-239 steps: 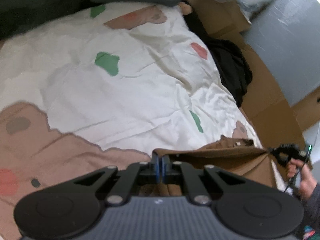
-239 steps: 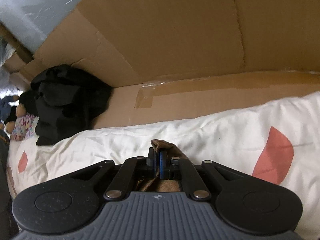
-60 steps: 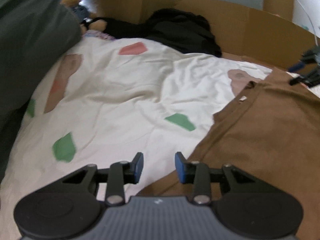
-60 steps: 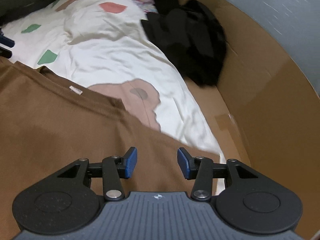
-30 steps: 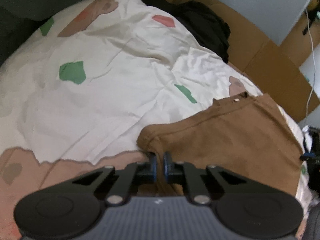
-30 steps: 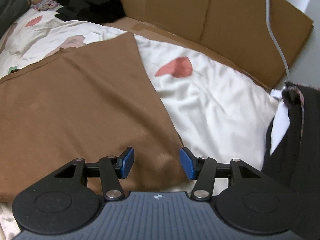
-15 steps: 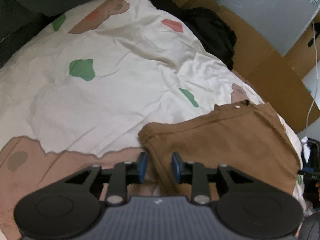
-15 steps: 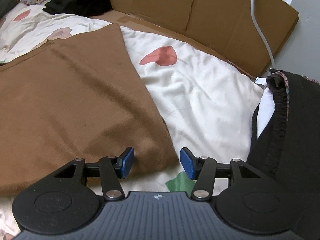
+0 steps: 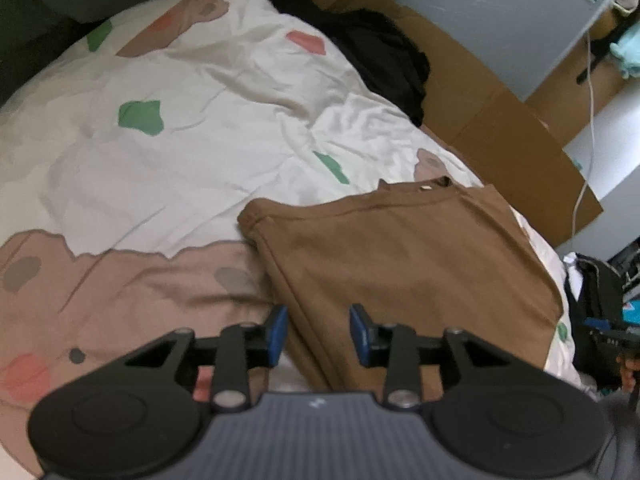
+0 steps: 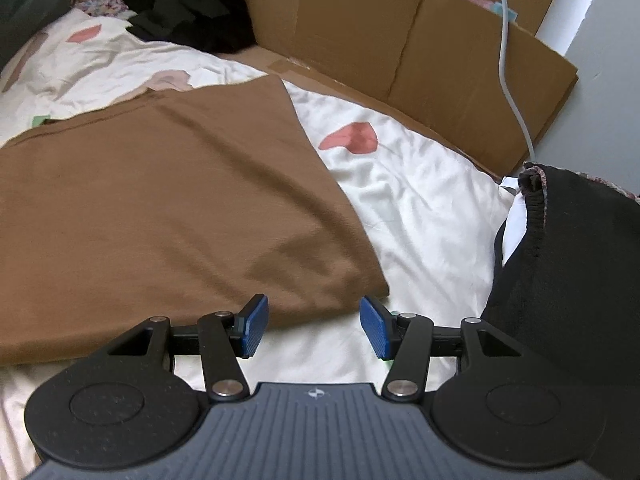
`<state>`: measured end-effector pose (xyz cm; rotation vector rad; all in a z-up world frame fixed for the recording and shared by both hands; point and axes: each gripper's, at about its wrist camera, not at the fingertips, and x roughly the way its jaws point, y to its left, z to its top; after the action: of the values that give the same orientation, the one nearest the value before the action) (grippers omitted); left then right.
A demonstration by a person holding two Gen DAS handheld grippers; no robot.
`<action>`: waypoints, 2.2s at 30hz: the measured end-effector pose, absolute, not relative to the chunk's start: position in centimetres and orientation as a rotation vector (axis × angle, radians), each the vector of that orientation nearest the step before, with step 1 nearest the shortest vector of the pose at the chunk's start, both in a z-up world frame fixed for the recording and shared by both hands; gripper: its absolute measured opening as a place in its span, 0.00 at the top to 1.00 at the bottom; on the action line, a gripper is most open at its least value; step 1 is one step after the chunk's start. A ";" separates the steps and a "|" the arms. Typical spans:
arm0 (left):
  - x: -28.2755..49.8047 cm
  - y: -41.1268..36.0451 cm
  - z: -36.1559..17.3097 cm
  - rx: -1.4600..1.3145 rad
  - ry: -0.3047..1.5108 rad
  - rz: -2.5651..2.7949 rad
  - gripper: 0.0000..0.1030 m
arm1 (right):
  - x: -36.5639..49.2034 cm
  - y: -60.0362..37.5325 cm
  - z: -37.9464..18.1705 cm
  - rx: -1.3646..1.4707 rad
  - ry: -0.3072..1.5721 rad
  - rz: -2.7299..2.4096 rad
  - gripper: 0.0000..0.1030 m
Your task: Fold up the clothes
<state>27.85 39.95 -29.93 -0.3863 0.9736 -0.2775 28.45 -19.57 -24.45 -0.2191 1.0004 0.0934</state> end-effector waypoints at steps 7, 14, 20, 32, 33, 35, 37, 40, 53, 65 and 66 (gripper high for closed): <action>25.6 40.4 -29.6 -0.397 0.969 -0.319 0.61 | 25.6 -15.7 -23.1 -0.243 0.950 0.170 0.46; 23.0 39.7 -30.7 -0.367 1.004 -0.380 0.61 | 23.3 -11.7 -22.9 -0.254 0.929 0.251 0.46; 21.1 37.4 -30.7 -0.237 1.021 -0.449 0.60 | 21.9 -8.6 -23.3 -0.241 0.931 0.295 0.46; 19.5 36.8 -32.7 -0.386 1.102 -0.614 0.48 | 18.0 -1.7 -24.0 -0.298 0.922 0.485 0.46; 19.4 36.8 -33.1 -0.432 1.134 -0.666 0.48 | 17.9 -1.3 -24.0 -0.303 0.920 0.500 0.46; 19.1 36.8 -33.8 -0.484 1.161 -0.719 0.48 | 17.1 0.1 -24.0 -0.317 0.912 0.553 0.46; 18.9 36.7 -34.5 -0.521 1.184 -0.743 0.51 | 16.5 1.1 -24.1 -0.328 0.908 0.592 0.46; 18.6 36.2 -35.6 -0.549 1.222 -0.760 0.52 | 15.5 2.6 -24.2 -0.360 0.897 0.655 0.46; 18.1 35.9 -38.6 -0.802 1.264 -0.739 0.88 | 12.4 7.4 -25.1 -0.491 0.859 0.853 0.46; 18.7 35.8 -35.9 -0.931 1.206 -0.768 0.91 | 11.0 10.7 -25.1 -0.610 0.755 0.909 0.46; 18.7 35.6 -35.8 -0.936 1.204 -0.775 0.91 | 11.0 10.8 -25.2 -0.612 0.752 0.906 0.46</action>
<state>18.72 35.59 -35.76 -0.9358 1.2040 -0.7752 11.00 10.80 -25.19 -0.6115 0.7520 0.9065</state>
